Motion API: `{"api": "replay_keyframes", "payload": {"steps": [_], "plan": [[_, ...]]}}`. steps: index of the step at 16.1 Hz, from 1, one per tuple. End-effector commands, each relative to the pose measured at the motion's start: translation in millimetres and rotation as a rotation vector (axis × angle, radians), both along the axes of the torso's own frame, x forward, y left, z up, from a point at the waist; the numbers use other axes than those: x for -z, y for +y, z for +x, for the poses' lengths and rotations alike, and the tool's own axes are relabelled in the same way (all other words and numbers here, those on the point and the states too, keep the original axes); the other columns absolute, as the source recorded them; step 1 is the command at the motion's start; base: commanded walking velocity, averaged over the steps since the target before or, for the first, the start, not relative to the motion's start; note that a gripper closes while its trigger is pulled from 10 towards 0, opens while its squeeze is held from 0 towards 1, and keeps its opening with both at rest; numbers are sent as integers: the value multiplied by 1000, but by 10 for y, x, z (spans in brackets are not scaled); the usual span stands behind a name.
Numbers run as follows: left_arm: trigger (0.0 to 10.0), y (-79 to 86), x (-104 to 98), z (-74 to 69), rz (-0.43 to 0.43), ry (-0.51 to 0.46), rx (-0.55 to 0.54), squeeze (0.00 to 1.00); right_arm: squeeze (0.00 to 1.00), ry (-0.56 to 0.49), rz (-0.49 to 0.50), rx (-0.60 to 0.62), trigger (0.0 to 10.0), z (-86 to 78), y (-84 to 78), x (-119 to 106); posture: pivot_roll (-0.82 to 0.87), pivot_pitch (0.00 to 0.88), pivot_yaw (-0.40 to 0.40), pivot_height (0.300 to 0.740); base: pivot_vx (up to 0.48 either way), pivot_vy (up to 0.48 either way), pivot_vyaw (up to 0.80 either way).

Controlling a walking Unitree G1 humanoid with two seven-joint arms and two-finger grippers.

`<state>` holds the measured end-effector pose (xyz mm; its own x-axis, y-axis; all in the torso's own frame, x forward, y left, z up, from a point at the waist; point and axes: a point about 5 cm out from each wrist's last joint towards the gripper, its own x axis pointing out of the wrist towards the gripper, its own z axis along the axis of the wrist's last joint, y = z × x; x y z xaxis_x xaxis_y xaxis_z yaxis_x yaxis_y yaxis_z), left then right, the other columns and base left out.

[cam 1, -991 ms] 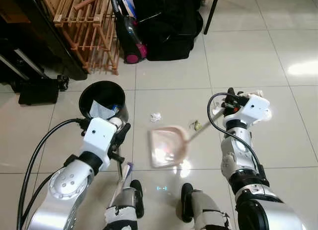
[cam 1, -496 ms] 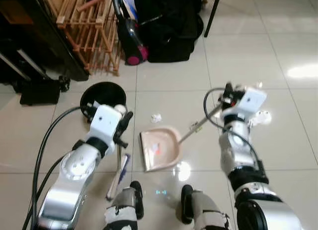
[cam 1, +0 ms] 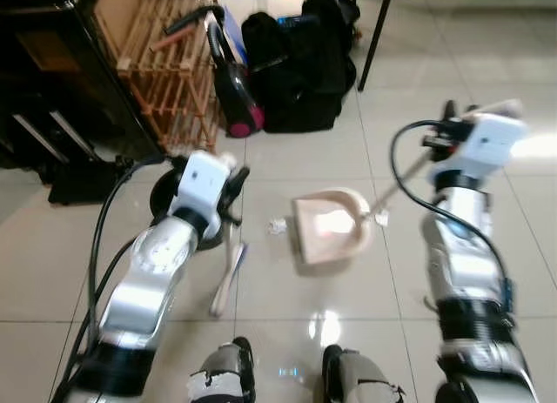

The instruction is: Sweep floor

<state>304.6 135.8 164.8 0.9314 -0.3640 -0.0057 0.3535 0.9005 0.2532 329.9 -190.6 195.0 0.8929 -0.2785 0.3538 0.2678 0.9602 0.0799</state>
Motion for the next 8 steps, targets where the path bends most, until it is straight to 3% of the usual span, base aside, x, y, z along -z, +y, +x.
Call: {"api": "replay_keyframes", "payload": {"steps": [1,2,8], "plan": [[10000,7,-44,32,-14,-8,-24,0,0,9,-20,7,4275,-55,40,-93,-52,98,44,740,0,0,0],[10000,-15,-78,49,-40,-5,-27,0,0,61,-40,26,10000,-87,40,-78,-54,96,44,740,0,0,0],[10000,-110,-106,24,3,-15,-1,0,0,73,-70,124,10000,-328,9,-282,-70,83,35,740,0,0,0]]}}
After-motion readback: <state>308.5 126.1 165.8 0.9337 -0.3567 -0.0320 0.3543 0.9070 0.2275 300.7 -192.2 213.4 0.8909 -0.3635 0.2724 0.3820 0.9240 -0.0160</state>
